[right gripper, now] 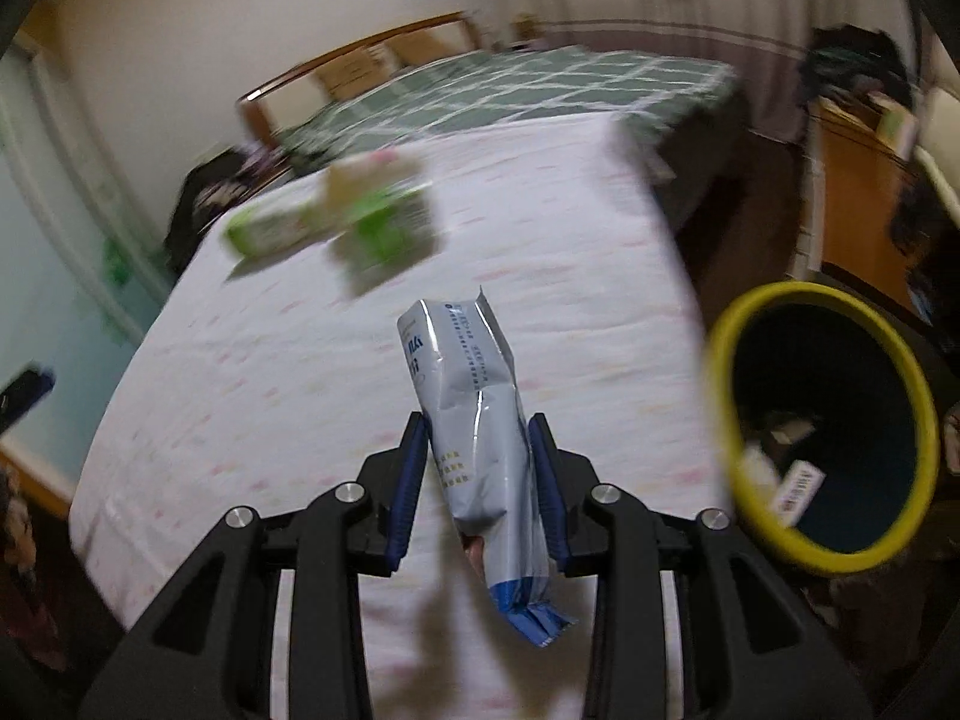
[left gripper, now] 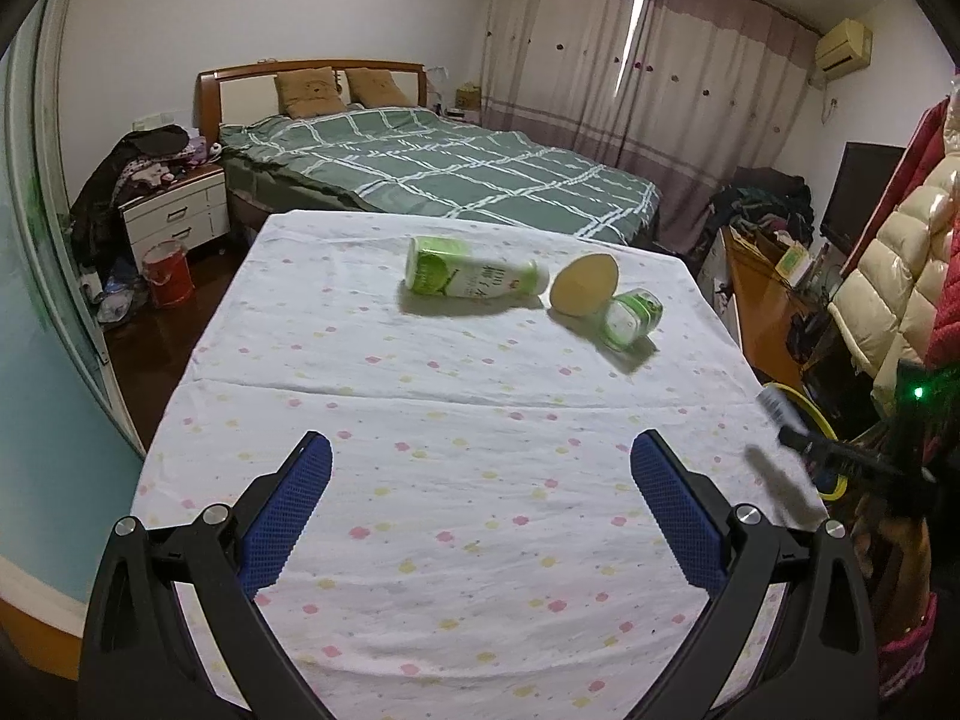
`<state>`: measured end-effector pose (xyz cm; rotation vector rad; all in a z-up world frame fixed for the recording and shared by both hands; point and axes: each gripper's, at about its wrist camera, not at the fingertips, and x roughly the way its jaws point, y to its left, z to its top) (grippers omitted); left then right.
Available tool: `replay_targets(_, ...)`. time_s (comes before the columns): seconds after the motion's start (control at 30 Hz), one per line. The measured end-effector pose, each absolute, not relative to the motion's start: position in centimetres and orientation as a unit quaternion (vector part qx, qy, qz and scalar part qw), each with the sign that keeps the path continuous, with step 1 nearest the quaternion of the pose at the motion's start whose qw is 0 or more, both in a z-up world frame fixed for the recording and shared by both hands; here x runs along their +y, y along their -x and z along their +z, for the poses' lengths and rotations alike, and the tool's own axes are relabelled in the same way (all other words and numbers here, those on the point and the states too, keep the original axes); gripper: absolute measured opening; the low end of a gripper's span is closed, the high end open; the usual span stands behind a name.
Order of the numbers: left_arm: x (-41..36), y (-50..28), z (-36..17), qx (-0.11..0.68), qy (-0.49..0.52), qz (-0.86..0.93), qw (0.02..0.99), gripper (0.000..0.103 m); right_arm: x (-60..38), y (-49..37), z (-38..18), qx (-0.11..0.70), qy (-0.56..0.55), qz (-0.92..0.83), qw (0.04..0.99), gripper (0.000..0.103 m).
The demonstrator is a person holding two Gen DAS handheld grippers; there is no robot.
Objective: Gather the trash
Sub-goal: 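Carry the tube packet with the right gripper and drop it into the bin, then move the left gripper to the white paper cup and grasp it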
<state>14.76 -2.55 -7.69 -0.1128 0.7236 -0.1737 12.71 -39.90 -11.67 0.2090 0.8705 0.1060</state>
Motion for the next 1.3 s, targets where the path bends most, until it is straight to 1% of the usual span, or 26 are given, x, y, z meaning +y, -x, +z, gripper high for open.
replay_targets(0.27,-4.6,-15.8,-8.6,0.365,0.044,-0.097,0.925,0.098,-49.8,-13.4,-13.0,0.413,-0.158,-0.075,0.894,0.034)
replay_targets(0.47,-5.8,-16.4,-9.1,0.372,0.037,-0.106,0.921,0.098,-54.1,-14.0,-14.7,0.42,-0.167,-0.133,0.882,0.035)
replay_targets(0.6,-6.7,-16.6,-9.2,0.374,0.031,-0.113,0.92,0.098,-55.3,-13.9,-15.1,0.42,-0.169,-0.155,0.878,0.037)
replay_targets(0.63,-7.0,-16.7,-9.2,0.374,0.029,-0.116,0.92,0.098,-55.5,-13.8,-15.1,0.419,-0.17,-0.158,0.878,0.038)
replay_targets(0.7,-7.3,-16.8,-9.2,0.373,0.026,-0.119,0.92,0.098,-55.8,-13.7,-15.2,0.416,-0.173,-0.161,0.878,0.047)
replay_targets(0.77,-7.6,-16.9,-9.1,0.374,0.022,-0.123,0.919,0.098,-55.9,-13.4,-15.1,0.411,-0.171,-0.166,0.88,0.065)
replay_targets(1.0,-9.4,-18.4,-9.3,0.373,0.008,-0.148,0.916,0.098,-54.6,-12.2,-14.3,0.403,-0.151,-0.162,0.888,0.066)
replay_targets(1.3,-12.3,-23.6,-10.9,0.389,-0.005,-0.191,0.901,0.098,-52.8,-11.0,-13.7,0.396,-0.135,-0.146,0.896,0.068)
